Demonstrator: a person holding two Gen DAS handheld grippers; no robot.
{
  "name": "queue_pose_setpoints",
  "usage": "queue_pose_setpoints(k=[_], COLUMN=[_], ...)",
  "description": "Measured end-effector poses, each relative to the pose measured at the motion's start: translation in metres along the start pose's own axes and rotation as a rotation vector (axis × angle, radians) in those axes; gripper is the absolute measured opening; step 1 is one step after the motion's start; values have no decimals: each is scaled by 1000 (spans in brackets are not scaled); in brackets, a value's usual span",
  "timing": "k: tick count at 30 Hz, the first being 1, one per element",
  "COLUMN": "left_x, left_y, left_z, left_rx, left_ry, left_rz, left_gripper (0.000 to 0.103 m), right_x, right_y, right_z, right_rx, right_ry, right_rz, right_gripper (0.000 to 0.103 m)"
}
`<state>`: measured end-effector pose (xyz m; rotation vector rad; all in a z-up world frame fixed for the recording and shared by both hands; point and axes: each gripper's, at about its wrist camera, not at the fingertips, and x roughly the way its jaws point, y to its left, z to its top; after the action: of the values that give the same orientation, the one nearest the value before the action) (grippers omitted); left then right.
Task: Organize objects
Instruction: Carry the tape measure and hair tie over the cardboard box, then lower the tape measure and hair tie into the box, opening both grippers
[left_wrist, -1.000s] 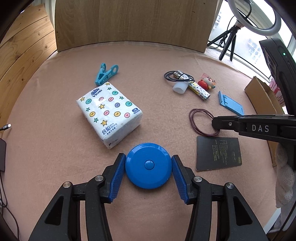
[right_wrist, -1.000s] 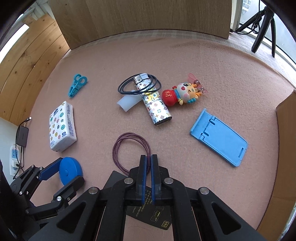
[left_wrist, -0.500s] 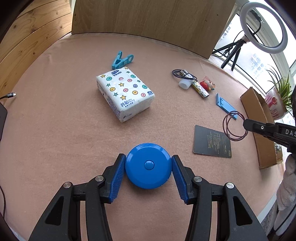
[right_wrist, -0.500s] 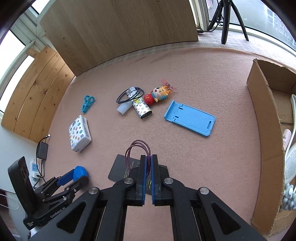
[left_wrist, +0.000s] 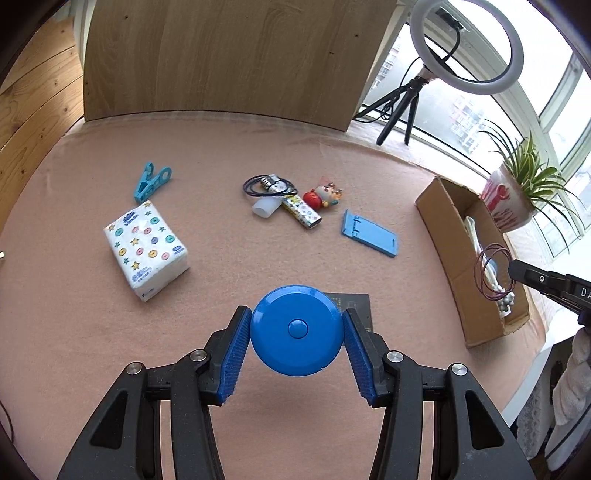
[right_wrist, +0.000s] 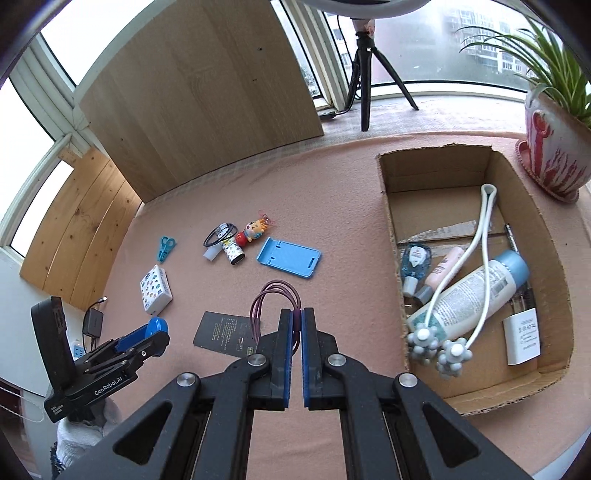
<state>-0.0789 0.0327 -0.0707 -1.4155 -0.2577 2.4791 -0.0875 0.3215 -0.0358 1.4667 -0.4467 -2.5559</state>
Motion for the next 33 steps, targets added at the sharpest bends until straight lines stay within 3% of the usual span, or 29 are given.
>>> queue_pose_setpoints(k=[9, 17, 27, 29, 30, 31, 33], left_x=[20, 49, 78, 78, 76, 75, 72], left_y=[-109, -198, -257, -260, -260, -259, -254], left_z=[31, 55, 66, 68, 68, 69, 70], left_rx=[159, 259, 290, 284, 278, 273, 272], left_ry=[-18, -26, -26, -35, -45, -53, -58], left_rz=[-112, -167, -181, -171, -169, -165, -152], left_gripper=[54, 54, 55, 67, 72, 72, 72], right_x=[-52, -58, -53, -50, -50, -50, -54], right_y=[-73, -113, -137, -138, -139, -140, -142], right_z=[1, -6, -4, -4, -4, -5, -7], right_rx=[90, 111, 100, 82, 78, 80, 82], right_ry=[-94, -84, -67, -54, -45, -43, -74], right_rz=[-103, -131, -121, -116, -117, -122, -121], right_gripper=[4, 4, 4, 6, 15, 34, 52])
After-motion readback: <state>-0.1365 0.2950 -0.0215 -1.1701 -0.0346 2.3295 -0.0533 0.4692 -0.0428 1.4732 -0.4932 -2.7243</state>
